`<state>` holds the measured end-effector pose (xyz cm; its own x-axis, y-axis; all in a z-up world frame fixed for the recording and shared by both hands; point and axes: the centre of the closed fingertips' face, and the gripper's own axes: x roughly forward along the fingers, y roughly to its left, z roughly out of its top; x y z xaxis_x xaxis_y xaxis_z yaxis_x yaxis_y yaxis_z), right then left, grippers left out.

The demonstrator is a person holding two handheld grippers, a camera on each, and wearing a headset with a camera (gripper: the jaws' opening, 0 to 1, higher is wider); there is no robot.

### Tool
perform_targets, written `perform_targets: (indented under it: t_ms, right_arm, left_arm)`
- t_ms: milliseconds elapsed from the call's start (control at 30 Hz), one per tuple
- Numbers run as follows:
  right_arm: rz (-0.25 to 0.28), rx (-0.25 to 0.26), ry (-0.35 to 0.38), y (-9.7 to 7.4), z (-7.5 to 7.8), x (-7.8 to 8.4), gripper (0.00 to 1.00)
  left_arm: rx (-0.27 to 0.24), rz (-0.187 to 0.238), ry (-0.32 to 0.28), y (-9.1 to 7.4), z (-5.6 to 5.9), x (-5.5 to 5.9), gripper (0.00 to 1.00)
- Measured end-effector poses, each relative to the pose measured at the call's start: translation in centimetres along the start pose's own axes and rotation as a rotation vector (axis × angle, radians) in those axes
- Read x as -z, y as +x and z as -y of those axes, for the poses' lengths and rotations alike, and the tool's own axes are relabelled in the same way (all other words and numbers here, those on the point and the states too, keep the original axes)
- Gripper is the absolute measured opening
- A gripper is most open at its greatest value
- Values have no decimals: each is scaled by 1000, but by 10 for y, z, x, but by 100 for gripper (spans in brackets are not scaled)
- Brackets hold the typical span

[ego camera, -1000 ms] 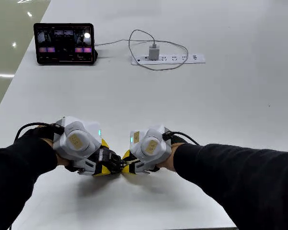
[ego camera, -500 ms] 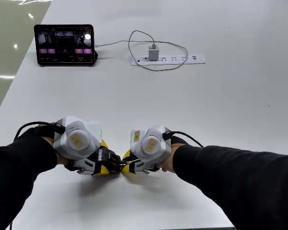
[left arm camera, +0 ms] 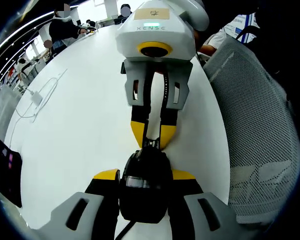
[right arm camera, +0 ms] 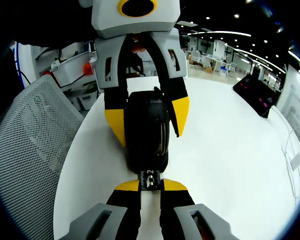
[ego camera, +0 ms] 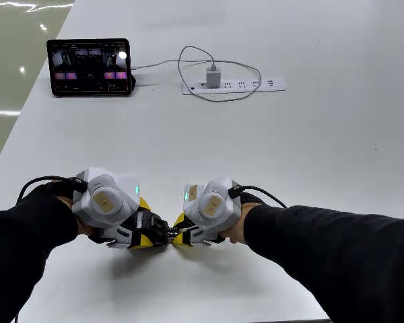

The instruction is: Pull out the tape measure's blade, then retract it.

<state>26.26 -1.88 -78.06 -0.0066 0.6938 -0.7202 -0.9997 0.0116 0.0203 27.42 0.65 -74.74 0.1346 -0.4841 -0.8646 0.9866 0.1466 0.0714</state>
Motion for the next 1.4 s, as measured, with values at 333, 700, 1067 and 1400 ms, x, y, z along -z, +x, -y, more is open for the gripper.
perform_targets:
  t_ms: [333,700,1067,1400]
  right_arm:
    - [-5,-4,5,-3,-1,4,10]
    - [-10,-3,14,-7,-1,7,10]
    - [-24,2,18,-14,-2,13,10]
    - [-34,4,25,-19,-2,19,10]
  left_arm:
    - [6,1,5,0,1,0,32]
    - [9,5,2,0,1,0,32]
    - [9,3,11,0,2,0,32]
    - [9,10,10,0,2,-1,32]
